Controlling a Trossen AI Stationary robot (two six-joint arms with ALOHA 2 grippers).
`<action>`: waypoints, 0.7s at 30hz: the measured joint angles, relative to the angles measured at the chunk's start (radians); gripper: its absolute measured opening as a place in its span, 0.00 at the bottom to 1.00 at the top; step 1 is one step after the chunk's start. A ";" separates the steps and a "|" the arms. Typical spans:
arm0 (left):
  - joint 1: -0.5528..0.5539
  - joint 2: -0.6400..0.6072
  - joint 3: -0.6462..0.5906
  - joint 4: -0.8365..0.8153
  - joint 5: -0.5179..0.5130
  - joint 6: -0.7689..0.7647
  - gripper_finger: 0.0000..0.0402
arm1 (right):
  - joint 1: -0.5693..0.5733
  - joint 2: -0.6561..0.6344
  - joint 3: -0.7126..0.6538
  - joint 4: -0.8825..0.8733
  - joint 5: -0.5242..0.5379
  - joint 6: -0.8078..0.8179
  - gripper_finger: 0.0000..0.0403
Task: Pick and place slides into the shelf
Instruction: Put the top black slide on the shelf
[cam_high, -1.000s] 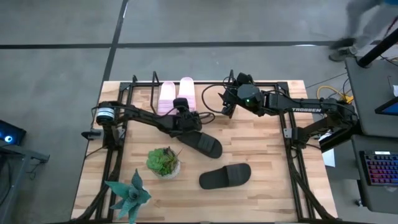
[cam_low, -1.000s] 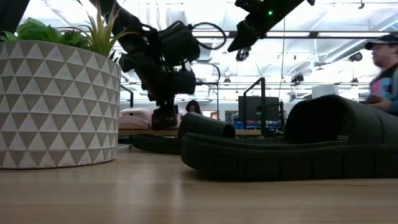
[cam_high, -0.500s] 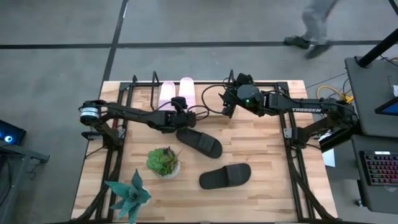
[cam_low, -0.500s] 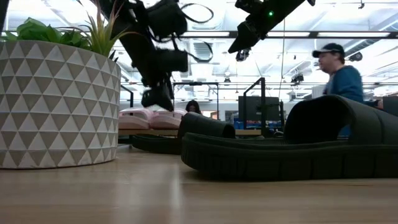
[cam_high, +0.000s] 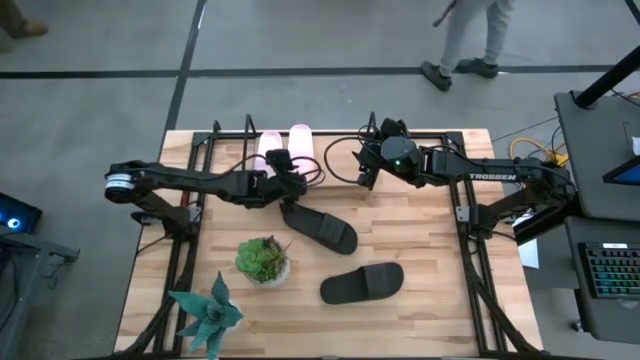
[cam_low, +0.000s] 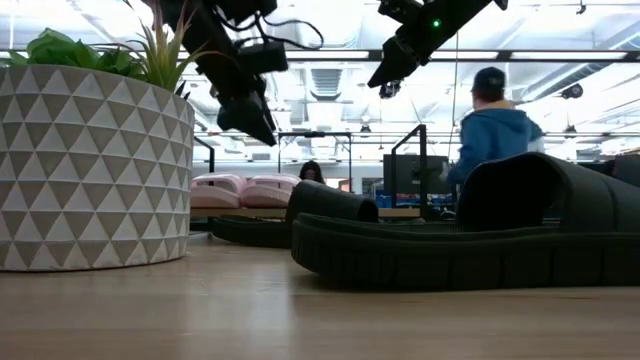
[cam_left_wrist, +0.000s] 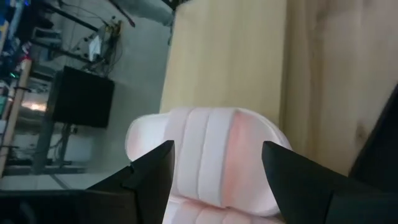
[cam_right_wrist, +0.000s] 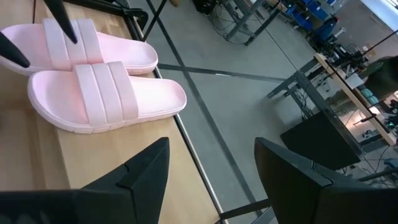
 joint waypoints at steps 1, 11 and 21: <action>0.002 -0.003 0.000 0.008 0.000 0.017 0.56 | 0.000 0.000 0.000 0.000 0.000 0.000 0.56; 0.001 -0.118 0.001 -0.017 0.161 0.044 0.56 | 0.000 0.000 -0.017 0.000 -0.001 0.026 0.56; -0.051 -0.367 -0.015 -0.008 0.761 -0.007 0.56 | 0.000 -0.042 -0.141 0.173 -0.039 -0.046 0.52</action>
